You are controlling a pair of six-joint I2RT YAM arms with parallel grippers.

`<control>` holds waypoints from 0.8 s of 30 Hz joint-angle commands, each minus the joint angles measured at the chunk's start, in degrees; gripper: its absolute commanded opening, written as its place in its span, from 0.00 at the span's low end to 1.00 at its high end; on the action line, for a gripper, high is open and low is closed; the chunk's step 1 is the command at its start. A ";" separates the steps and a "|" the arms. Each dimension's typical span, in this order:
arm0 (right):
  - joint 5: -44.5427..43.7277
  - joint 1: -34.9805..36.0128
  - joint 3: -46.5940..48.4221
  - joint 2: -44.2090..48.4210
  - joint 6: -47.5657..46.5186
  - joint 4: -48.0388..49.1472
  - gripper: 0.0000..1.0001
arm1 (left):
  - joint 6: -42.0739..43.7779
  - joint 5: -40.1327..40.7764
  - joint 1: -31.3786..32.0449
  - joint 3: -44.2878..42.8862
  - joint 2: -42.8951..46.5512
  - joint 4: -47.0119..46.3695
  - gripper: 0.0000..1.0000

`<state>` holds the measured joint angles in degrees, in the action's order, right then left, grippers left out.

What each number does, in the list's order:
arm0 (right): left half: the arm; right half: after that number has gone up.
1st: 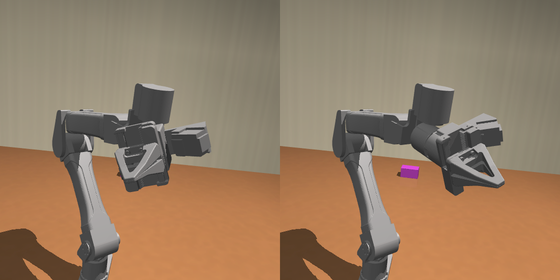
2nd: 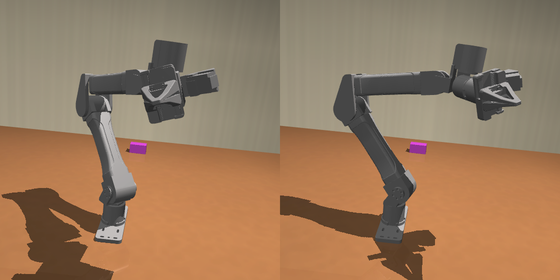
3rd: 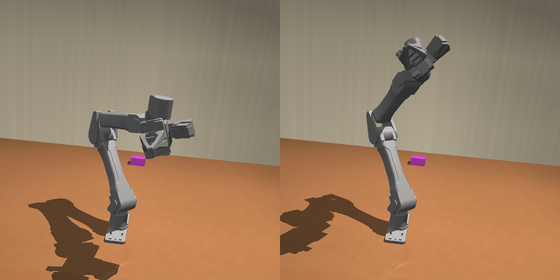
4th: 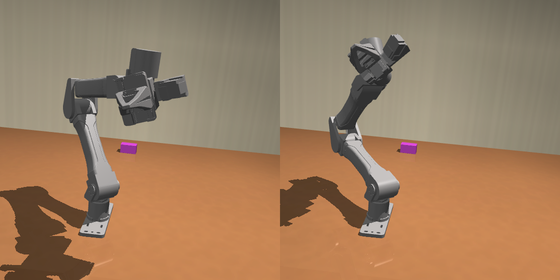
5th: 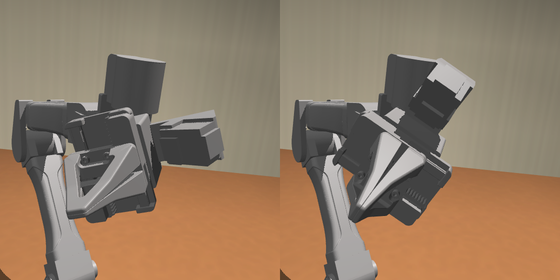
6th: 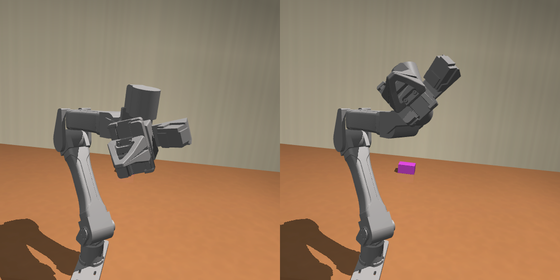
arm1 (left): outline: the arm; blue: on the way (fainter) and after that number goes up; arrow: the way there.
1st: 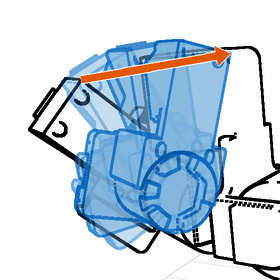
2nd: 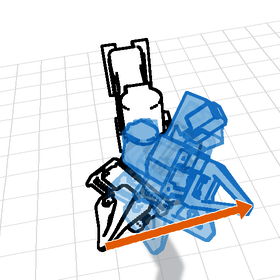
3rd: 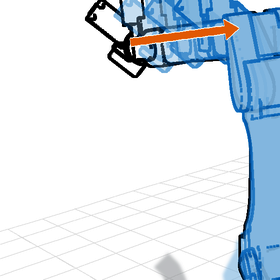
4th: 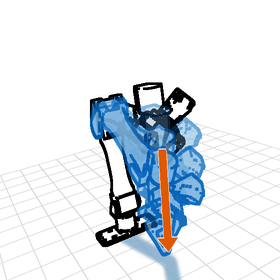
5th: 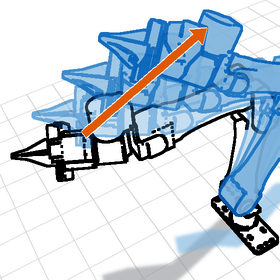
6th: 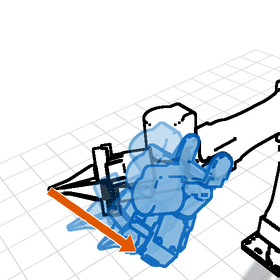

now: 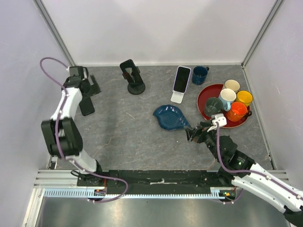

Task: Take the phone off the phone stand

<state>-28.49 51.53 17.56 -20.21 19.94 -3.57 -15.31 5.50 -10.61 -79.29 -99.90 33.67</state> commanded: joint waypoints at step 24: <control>22.30 -12.22 37.27 -38.32 -5.35 -11.81 0.98 | 6.69 -19.65 30.30 39.02 69.91 -11.52 1.00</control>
<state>-11.84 46.11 49.69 -54.52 16.67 -15.03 -13.10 -11.20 19.64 -44.66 -35.51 23.44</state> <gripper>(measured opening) 0.982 0.995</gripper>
